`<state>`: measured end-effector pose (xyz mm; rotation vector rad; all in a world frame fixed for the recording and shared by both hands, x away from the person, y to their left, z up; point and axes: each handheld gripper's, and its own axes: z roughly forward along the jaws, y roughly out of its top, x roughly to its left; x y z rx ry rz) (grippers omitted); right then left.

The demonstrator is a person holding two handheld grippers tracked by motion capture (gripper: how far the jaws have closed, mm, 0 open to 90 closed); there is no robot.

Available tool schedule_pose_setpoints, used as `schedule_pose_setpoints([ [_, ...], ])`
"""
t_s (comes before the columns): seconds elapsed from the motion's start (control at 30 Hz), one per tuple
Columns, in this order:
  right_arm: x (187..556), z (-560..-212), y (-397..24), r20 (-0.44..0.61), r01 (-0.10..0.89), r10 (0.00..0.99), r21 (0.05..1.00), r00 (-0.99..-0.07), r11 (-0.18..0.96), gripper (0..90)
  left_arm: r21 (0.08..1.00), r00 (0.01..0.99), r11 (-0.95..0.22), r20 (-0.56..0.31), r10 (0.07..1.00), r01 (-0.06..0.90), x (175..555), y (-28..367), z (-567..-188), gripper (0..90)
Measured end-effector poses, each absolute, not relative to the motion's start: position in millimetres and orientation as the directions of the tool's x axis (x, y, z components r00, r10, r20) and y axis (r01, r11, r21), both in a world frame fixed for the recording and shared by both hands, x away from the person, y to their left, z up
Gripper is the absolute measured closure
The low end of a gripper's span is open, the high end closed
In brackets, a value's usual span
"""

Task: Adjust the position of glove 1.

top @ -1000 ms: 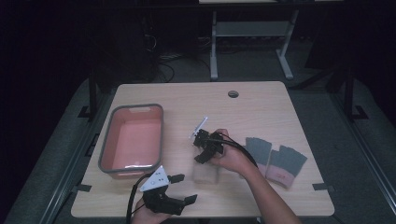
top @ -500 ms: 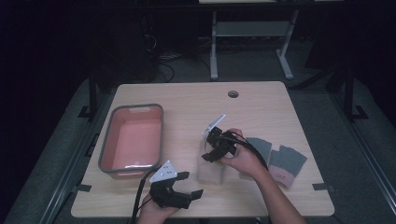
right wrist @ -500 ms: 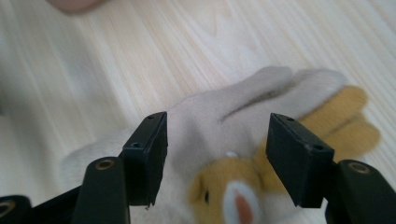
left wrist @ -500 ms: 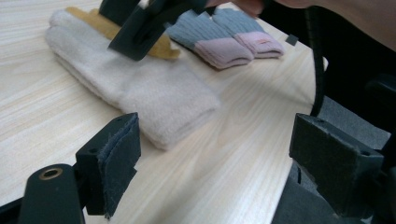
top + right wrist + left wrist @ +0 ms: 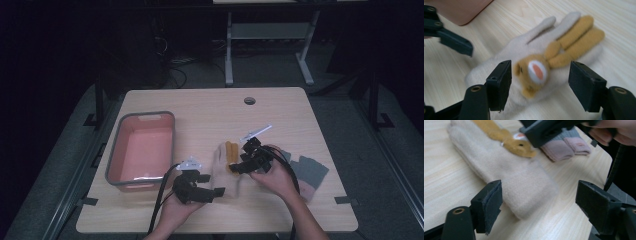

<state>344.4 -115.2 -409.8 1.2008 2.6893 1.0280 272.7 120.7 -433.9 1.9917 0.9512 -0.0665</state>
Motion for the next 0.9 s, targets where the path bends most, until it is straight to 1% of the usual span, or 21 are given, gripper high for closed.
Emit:
schedule_pose_setpoints([
  [0.23,334.0,-418.5,-128.7,0.312,0.724,0.713,0.570,-0.628,0.388,35.4,0.661,0.654,-0.280,-0.424,0.627,0.697,285.7,114.9,-444.8,23.9],
  [0.37,329.3,-429.2,-135.4,0.354,0.754,0.726,0.563,-0.590,0.338,35.3,0.631,0.617,-0.249,-0.469,0.632,0.735,290.7,114.9,-449.2,24.4],
  [0.43,327.5,-433.9,-137.1,0.391,0.771,0.720,0.556,-0.573,0.311,35.3,0.614,0.599,-0.235,-0.493,0.631,0.753,293.2,116.3,-450.8,27.2],
  [0.47,326.2,-436.9,-137.6,0.416,0.777,0.713,0.561,-0.564,0.287,35.6,0.611,0.592,-0.229,-0.495,0.636,0.757,293.6,116.3,-451.4,28.6],
  [0.6,325.5,-447.8,-136.7,0.463,0.801,0.709,0.546,-0.532,0.244,35.8,0.585,0.575,-0.237,-0.499,0.648,0.775,296.6,116.4,-455.3,31.4],
  [0.67,325.9,-452.9,-136.9,0.485,0.814,0.710,0.537,-0.511,0.219,38.1,0.576,0.572,-0.249,-0.488,0.660,0.779,296.6,114.6,-458.3,32.8],
  [0.73,327.4,-456.6,-136.8,0.486,0.822,0.715,0.524,-0.502,0.221,38.1,0.570,0.567,-0.247,-0.494,0.659,0.783,296.1,113.3,-460.4,34.4],
  [0.8,327.4,-458.4,-137.1,0.508,0.830,0.709,0.520,-0.489,0.199,38.8,0.568,0.567,-0.246,-0.501,0.654,0.786,296.5,113.1,-462.3,37.0],
  [0.9,327.2,-461.7,-135.1,0.505,0.838,0.719,0.509,-0.478,0.199,38.7,0.551,0.559,-0.246,-0.522,0.644,0.797,298.7,112.5,-464.9,39.1],
])
